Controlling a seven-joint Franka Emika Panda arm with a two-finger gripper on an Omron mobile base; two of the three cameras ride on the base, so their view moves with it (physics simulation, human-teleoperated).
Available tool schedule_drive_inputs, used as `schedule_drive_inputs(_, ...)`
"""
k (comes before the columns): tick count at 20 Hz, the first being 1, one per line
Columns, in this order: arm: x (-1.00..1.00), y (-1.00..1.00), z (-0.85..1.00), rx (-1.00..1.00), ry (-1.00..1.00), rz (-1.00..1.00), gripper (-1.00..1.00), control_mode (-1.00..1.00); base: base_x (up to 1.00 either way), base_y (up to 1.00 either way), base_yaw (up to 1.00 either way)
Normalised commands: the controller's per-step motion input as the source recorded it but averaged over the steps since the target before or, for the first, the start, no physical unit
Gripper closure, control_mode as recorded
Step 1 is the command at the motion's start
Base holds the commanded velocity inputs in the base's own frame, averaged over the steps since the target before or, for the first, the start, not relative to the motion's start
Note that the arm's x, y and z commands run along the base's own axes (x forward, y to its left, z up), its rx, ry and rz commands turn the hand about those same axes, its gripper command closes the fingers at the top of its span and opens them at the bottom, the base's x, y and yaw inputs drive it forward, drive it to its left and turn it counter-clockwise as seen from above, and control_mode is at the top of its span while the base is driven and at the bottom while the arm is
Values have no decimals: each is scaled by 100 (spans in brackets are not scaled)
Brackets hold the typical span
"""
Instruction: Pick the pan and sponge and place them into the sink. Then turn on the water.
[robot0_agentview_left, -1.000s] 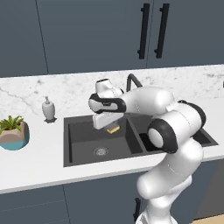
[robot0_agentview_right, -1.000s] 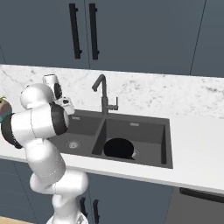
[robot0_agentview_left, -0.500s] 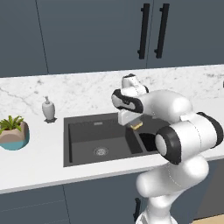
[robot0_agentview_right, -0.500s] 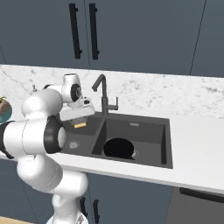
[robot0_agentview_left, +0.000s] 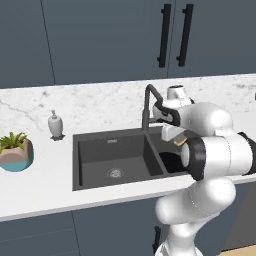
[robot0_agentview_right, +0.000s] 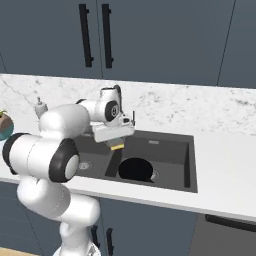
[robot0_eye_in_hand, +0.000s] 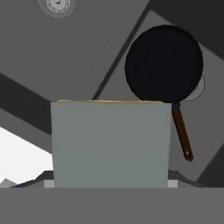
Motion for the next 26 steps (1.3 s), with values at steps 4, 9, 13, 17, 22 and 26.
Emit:
schedule_drive_inputs(4, 45, -95, -30, 5, 6, 5, 100, -100, 0, 0, 0)
schedule_drive_inputs(9, 60, -71, -47, 3, 6, 9, 100, -100, 0, 0, 0)
schedule_drive_inputs(13, 57, -40, -68, 0, 4, 7, 100, -100, 0, 0, 0)
schedule_drive_inputs(17, 46, -4, -75, 0, 4, 8, 100, -100, 0, 0, 0)
schedule_drive_inputs(22, 21, 0, -66, 4, 1, 10, 100, -100, 0, 0, 0)
schedule_drive_inputs(26, 11, -4, -68, 8, 0, 16, 100, -100, 0, 0, 0)
